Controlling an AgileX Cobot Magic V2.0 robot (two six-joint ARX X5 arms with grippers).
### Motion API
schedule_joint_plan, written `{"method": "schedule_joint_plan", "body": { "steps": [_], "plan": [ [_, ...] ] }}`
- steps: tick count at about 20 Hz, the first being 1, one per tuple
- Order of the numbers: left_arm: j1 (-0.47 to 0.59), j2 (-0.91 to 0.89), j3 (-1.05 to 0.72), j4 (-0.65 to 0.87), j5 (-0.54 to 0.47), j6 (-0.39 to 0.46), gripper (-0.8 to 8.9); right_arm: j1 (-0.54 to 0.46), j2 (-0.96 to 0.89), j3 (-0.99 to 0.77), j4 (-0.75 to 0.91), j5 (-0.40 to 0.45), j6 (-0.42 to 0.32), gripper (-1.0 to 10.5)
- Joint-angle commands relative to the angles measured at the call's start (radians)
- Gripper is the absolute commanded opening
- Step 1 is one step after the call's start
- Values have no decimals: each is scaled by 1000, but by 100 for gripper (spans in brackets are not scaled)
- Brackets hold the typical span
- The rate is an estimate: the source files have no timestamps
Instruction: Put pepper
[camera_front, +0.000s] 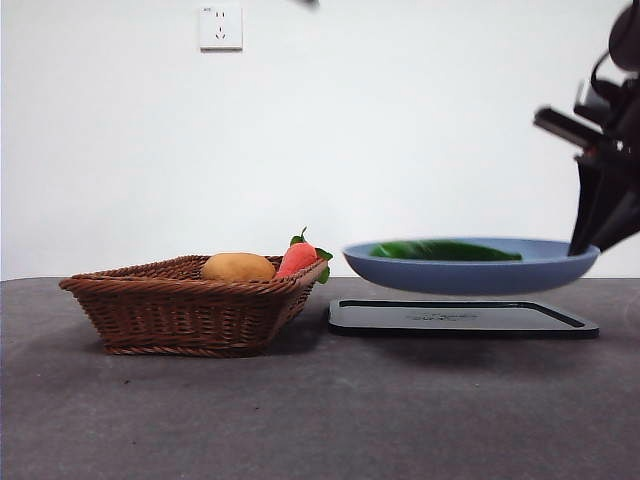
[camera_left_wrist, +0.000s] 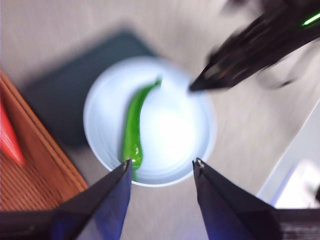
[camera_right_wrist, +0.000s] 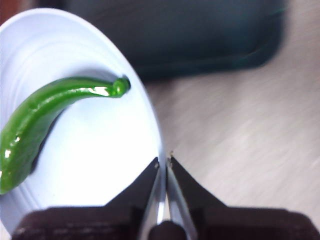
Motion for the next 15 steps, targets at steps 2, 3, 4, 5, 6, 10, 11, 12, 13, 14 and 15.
{"method": "schedule_joint_plan", "body": {
  "steps": [2, 3, 4, 5, 6, 10, 11, 12, 13, 14, 15],
  "plan": [
    [13, -111, 24, -9, -43, 20, 223, -35, 148, 127, 31, -5, -9, 2],
    [18, -141, 24, -12, -58, 27, 223, -40, 190, 168, 34, -3, -9, 2],
    [20, -168, 24, -14, -73, 36, 223, -42, 237, 210, 34, -5, -8, 2],
    [21, -190, 24, -17, -88, 37, 223, -42, 279, 249, 33, -5, -6, 2],
    [24, -209, 24, -19, -92, 37, 223, -42, 319, 286, 34, -5, 1, 2],
    [24, -235, 24, -39, -91, 36, 223, -42, 432, 395, 40, -5, 10, 2],
    [24, -235, 24, -47, -92, 36, 223, -42, 446, 406, 50, -4, 11, 2],
    [24, -234, 24, -51, -92, 35, 223, -42, 453, 407, 64, -4, 19, 2],
    [24, -234, 24, -52, -90, 35, 223, -42, 459, 407, 71, -3, 18, 2],
    [24, -234, 24, -49, -89, 34, 223, -42, 463, 407, 75, 2, 18, 2],
    [24, -234, 24, -47, -88, 34, 223, -41, 467, 407, 75, 25, 18, 2]
  ]
}}
